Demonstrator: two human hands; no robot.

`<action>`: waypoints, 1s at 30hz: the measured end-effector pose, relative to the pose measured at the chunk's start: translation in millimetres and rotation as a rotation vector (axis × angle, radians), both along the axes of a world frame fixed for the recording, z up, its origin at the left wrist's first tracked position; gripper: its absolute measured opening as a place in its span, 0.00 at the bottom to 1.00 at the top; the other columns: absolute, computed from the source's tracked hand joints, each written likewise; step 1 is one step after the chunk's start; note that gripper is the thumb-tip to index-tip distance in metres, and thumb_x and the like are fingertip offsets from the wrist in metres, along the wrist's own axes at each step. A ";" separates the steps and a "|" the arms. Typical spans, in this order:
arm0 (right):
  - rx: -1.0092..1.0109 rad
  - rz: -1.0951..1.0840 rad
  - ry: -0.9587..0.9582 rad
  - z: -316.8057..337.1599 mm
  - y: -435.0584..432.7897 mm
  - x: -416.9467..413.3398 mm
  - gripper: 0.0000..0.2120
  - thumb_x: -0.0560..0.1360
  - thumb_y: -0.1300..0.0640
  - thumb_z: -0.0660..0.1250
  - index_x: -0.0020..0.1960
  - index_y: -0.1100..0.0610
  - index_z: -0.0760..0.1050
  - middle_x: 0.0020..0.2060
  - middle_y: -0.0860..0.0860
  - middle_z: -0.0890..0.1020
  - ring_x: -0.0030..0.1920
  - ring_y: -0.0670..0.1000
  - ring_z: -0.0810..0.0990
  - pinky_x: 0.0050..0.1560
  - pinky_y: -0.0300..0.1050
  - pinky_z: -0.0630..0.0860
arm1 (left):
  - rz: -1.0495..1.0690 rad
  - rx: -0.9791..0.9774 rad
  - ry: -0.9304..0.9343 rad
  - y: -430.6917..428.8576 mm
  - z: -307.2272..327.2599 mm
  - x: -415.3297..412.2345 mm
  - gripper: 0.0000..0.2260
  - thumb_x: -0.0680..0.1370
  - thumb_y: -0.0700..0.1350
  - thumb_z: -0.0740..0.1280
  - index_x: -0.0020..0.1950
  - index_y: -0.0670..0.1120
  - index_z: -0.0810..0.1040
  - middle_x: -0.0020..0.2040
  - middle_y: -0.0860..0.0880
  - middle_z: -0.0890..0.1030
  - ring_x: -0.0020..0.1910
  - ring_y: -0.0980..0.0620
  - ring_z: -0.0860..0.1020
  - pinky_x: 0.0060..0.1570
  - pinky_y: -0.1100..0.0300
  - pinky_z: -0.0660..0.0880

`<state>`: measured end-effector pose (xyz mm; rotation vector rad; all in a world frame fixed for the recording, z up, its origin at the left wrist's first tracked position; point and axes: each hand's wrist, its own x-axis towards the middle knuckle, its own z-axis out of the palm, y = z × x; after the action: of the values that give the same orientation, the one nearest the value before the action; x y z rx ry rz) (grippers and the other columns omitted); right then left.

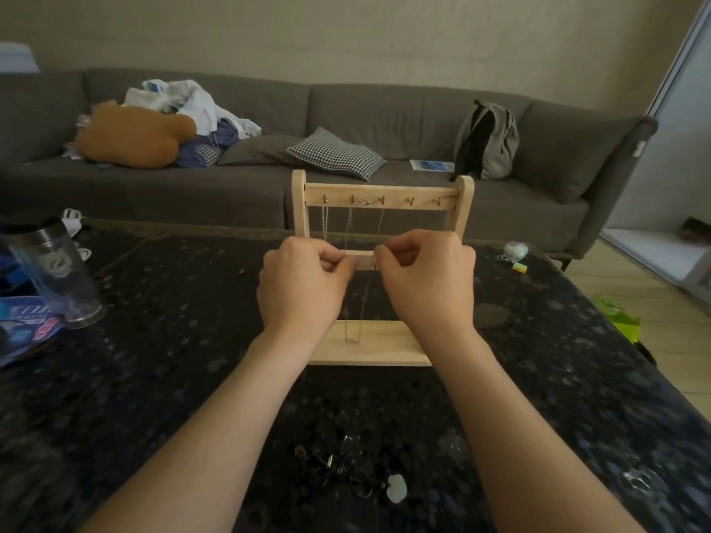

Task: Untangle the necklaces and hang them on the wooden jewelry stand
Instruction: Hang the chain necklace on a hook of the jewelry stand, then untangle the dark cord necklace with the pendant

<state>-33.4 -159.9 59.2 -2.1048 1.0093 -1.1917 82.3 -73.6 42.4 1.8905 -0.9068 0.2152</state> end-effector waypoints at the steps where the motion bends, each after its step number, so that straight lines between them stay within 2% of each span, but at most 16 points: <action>1: -0.001 -0.010 0.001 -0.5 0.1 -0.2 0.05 0.81 0.52 0.75 0.54 0.51 0.87 0.40 0.43 0.85 0.39 0.41 0.84 0.42 0.33 0.79 | -0.004 -0.003 -0.009 0.6 0.2 0.4 0.06 0.79 0.51 0.77 0.54 0.52 0.90 0.41 0.58 0.86 0.40 0.61 0.84 0.44 0.59 0.84; 5: -0.019 -0.019 0.013 -1.3 4.7 -6.4 0.05 0.81 0.52 0.74 0.54 0.51 0.86 0.41 0.44 0.85 0.39 0.39 0.80 0.37 0.22 0.70 | -0.013 0.009 -0.047 5.2 2.4 -4.0 0.06 0.80 0.53 0.77 0.51 0.53 0.90 0.39 0.58 0.86 0.38 0.60 0.84 0.42 0.60 0.83; 7: -0.014 -0.003 0.023 -1.3 10.2 -9.7 0.04 0.82 0.52 0.72 0.53 0.51 0.85 0.40 0.44 0.85 0.38 0.40 0.78 0.40 0.18 0.66 | 0.006 0.038 -0.074 9.2 1.2 -7.4 0.10 0.81 0.54 0.75 0.40 0.54 0.87 0.33 0.57 0.83 0.32 0.59 0.82 0.39 0.61 0.80; 9: -0.001 0.032 0.049 -3.4 15.7 -12.7 0.05 0.82 0.52 0.71 0.49 0.50 0.85 0.38 0.45 0.84 0.39 0.42 0.81 0.37 0.24 0.69 | 0.014 0.078 -0.087 14.4 -2.6 -9.7 0.19 0.83 0.53 0.72 0.32 0.53 0.82 0.27 0.54 0.79 0.28 0.57 0.79 0.36 0.58 0.79; 10: 0.011 0.064 0.072 -5.8 17.3 -14.0 0.07 0.82 0.52 0.71 0.46 0.50 0.84 0.36 0.45 0.84 0.38 0.44 0.83 0.40 0.27 0.72 | 0.002 0.110 -0.079 18.2 -3.6 -10.9 0.20 0.83 0.53 0.71 0.32 0.52 0.81 0.27 0.54 0.79 0.28 0.56 0.79 0.36 0.57 0.80; 12: 0.072 0.148 0.158 -10.0 21.2 -20.4 0.11 0.82 0.52 0.71 0.41 0.50 0.83 0.33 0.47 0.84 0.35 0.46 0.85 0.41 0.42 0.84 | -0.062 0.241 -0.039 28.1 -5.4 -15.8 0.18 0.84 0.55 0.70 0.35 0.53 0.83 0.30 0.54 0.81 0.31 0.56 0.81 0.39 0.53 0.83; 13: 0.113 0.184 0.225 -12.3 23.5 -24.4 0.10 0.82 0.52 0.71 0.42 0.50 0.83 0.33 0.48 0.84 0.34 0.46 0.85 0.41 0.46 0.86 | -0.113 0.334 -0.009 32.6 -6.6 -18.9 0.16 0.84 0.56 0.70 0.38 0.53 0.84 0.32 0.53 0.83 0.33 0.55 0.82 0.41 0.52 0.84; 17: 0.165 0.282 0.522 -22.4 34.1 -38.3 0.02 0.80 0.57 0.72 0.50 0.51 0.83 0.41 0.48 0.85 0.37 0.47 0.87 0.43 0.47 0.88 | -0.332 0.721 0.053 48.3 -7.7 -25.9 0.03 0.82 0.48 0.74 0.54 0.51 0.86 0.48 0.51 0.84 0.42 0.53 0.85 0.49 0.51 0.86; 21: 0.234 0.395 0.749 -32.7 44.1 -55.6 0.05 0.80 0.61 0.71 0.51 0.53 0.85 0.37 0.50 0.86 0.34 0.47 0.87 0.42 0.46 0.88 | -0.510 1.078 0.109 60.9 -13.8 -26.5 0.13 0.76 0.40 0.79 0.54 0.56 0.85 0.52 0.53 0.84 0.49 0.53 0.85 0.49 0.56 0.84; 23: 0.259 0.453 0.814 -39.9 51.6 -61.0 0.07 0.79 0.62 0.72 0.53 0.52 0.86 0.40 0.48 0.86 0.39 0.48 0.86 0.47 0.46 0.87 | -0.546 1.188 0.137 67.3 -16.6 -30.2 0.18 0.74 0.40 0.81 0.59 0.57 0.83 0.57 0.54 0.82 0.55 0.52 0.82 0.54 0.55 0.83; 25: 0.274 0.510 0.867 -47.3 60.1 -63.2 0.08 0.78 0.60 0.74 0.53 0.49 0.86 0.45 0.47 0.86 0.46 0.48 0.86 0.53 0.49 0.86 | -0.545 1.260 0.139 71.9 -20.6 -35.5 0.24 0.73 0.42 0.82 0.65 0.58 0.81 0.62 0.54 0.79 0.60 0.50 0.80 0.59 0.52 0.82; 27: 0.286 0.565 0.931 -55.5 67.9 -62.7 0.08 0.77 0.58 0.76 0.54 0.49 0.86 0.48 0.47 0.86 0.49 0.48 0.86 0.55 0.49 0.85 | -0.531 1.286 0.109 75.0 -25.7 -39.7 0.27 0.73 0.45 0.83 0.69 0.59 0.79 0.65 0.53 0.78 0.62 0.49 0.79 0.63 0.49 0.81; 30: 0.216 0.596 1.021 -66.4 79.7 -62.1 0.09 0.77 0.54 0.77 0.57 0.50 0.84 0.50 0.48 0.85 0.51 0.49 0.84 0.57 0.50 0.84 | -0.520 1.251 0.083 78.6 -35.5 -45.0 0.24 0.73 0.44 0.82 0.66 0.59 0.79 0.66 0.53 0.76 0.63 0.49 0.78 0.64 0.48 0.80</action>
<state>-95.5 -80.2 -7.2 -2.5496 0.7071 0.3296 37.3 5.0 6.9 2.5833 -1.6378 -0.9491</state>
